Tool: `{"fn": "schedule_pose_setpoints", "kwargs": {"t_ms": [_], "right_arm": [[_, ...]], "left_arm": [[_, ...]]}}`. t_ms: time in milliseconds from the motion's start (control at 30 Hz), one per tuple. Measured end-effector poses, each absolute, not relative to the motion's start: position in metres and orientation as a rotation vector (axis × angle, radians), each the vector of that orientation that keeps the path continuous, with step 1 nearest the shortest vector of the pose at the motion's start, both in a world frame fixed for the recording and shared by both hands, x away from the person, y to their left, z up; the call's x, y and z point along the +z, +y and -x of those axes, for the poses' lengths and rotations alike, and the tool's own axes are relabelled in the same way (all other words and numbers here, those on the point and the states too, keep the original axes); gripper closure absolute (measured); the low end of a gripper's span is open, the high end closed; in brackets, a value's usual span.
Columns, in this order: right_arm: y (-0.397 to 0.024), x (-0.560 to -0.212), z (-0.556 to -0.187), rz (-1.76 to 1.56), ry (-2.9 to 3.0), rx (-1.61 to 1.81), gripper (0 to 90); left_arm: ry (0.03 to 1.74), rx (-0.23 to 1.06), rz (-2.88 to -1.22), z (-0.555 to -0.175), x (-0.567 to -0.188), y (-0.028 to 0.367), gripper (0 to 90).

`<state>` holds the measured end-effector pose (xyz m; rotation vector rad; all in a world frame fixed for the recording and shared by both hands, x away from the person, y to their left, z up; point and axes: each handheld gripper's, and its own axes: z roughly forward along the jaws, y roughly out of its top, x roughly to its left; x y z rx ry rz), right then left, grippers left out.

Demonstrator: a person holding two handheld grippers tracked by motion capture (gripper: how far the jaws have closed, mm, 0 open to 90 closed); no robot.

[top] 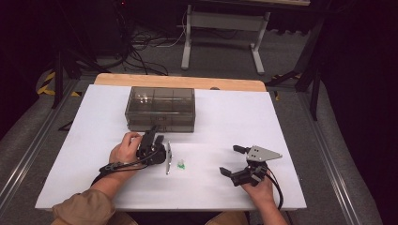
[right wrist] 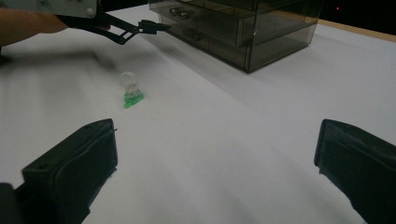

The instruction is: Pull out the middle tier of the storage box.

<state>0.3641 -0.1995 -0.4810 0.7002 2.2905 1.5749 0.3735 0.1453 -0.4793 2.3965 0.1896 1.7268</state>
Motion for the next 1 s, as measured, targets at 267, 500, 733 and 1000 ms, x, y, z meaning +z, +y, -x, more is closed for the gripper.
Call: {"fn": "schedule_pose_setpoints", "kwargs": {"t_ms": [267,500,733,1000], "right_arm": [[-0.199,-0.481,-0.364,-0.700,2.292,1.574,0.0],[-0.199,-0.481,-0.364,-0.700,2.293,1.573,0.0],[-0.199,-0.481,-0.364,-0.699,2.293,1.573,0.0],[-0.199,-0.481,-0.364,-0.699,2.294,1.572,0.0]], "left_arm": [[0.196,1.656,-2.360,-0.371,-0.474,0.149,32.9],[0.180,1.647,-2.349,-0.369,-0.473,0.151,30.5],[0.199,1.577,-2.318,-0.366,-0.466,0.157,30.3],[0.235,1.440,-2.256,-0.363,-0.457,0.165,29.8]]}}
